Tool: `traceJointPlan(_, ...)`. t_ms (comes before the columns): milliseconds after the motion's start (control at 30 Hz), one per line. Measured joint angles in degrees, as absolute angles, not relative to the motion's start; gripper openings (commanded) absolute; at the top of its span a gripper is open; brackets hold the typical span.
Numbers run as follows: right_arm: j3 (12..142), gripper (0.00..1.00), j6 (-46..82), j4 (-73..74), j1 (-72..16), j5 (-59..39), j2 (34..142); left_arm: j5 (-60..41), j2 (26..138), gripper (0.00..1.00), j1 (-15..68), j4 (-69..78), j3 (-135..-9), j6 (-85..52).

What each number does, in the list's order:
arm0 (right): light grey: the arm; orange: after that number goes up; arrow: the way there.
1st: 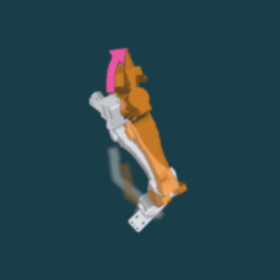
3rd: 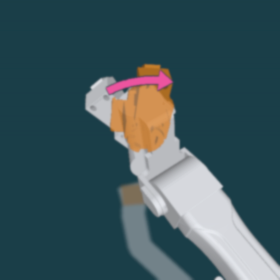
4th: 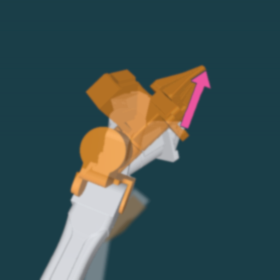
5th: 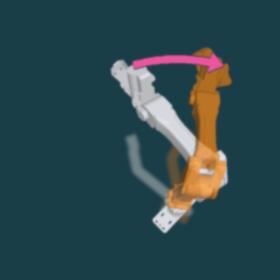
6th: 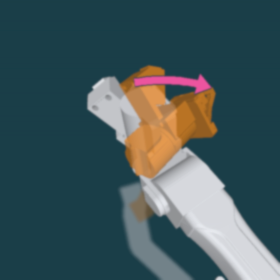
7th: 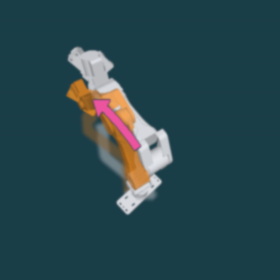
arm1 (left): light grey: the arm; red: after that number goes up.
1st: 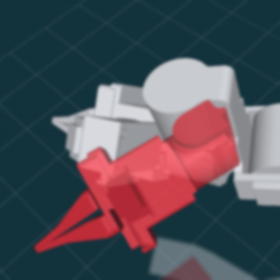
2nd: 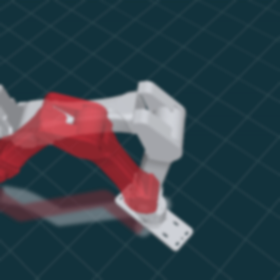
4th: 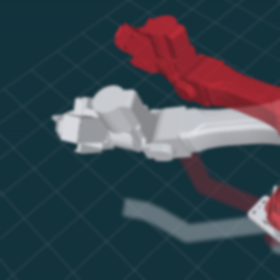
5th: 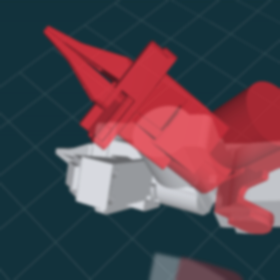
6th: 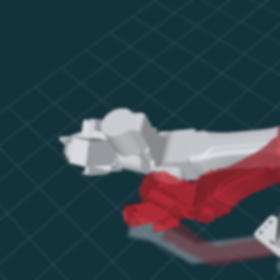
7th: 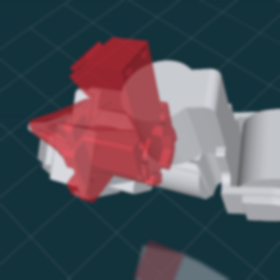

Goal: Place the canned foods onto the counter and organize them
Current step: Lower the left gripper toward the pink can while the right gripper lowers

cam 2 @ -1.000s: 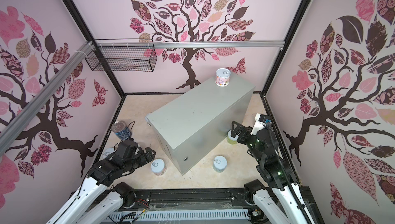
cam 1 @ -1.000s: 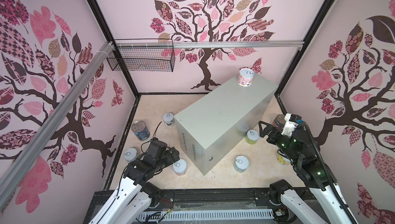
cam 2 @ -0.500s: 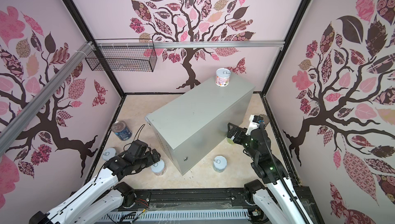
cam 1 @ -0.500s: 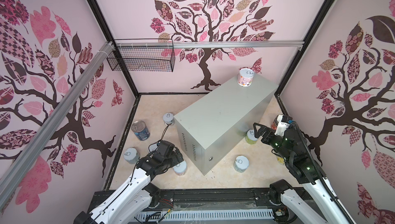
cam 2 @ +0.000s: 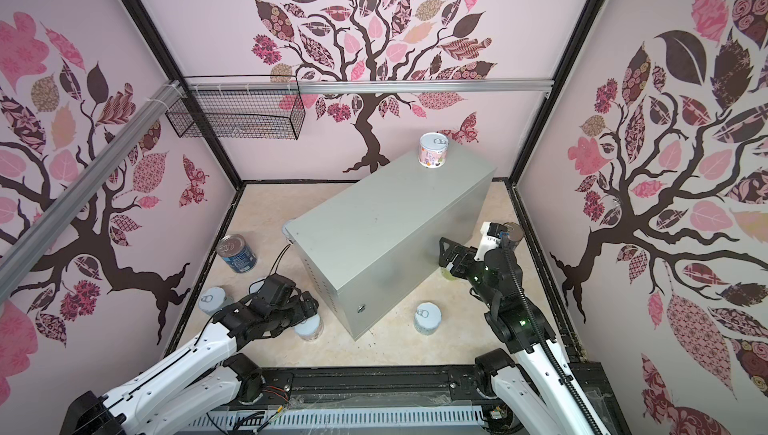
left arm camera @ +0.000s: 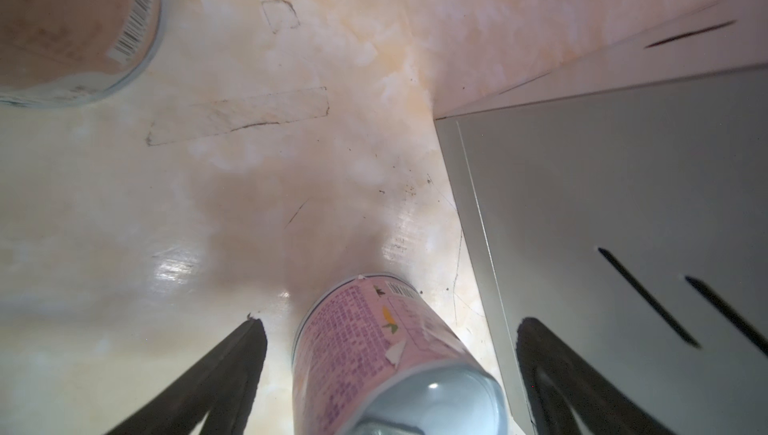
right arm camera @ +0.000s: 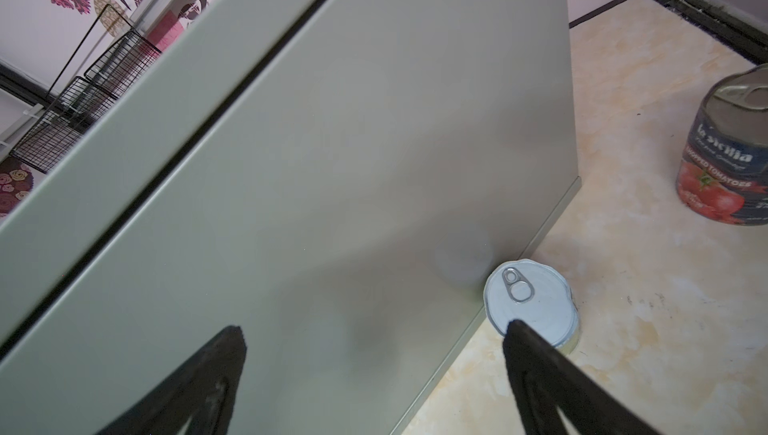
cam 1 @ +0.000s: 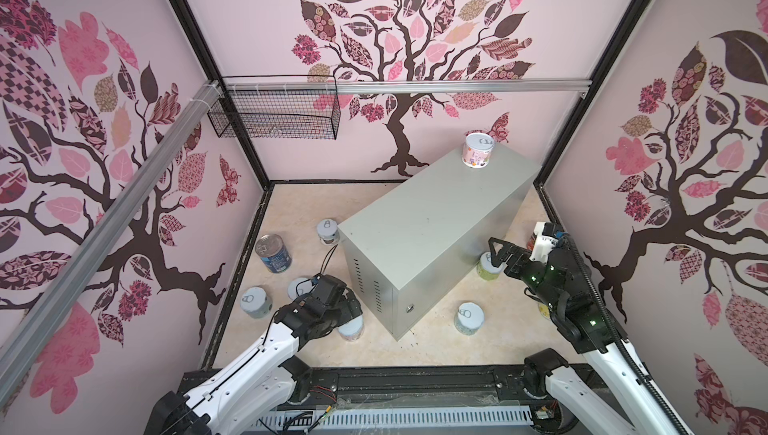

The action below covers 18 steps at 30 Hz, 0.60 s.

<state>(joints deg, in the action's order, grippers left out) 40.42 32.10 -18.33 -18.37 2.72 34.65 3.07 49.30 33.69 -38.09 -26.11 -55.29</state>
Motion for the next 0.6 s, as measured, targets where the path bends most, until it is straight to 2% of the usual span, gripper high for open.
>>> traceJointPlan(433, 40.40, 1.00, 32.10, -17.96, -18.37, 2.07, 33.26, 9.08, 50.04, 0.97, 43.70, -40.05, -26.11, -60.42)
traceJointPlan(600, 40.38, 1.00, 32.10, -17.98, -18.37, 1.65, 33.10, 10.83, 51.46, 0.94, 44.62, -40.32, -26.11, -61.39)
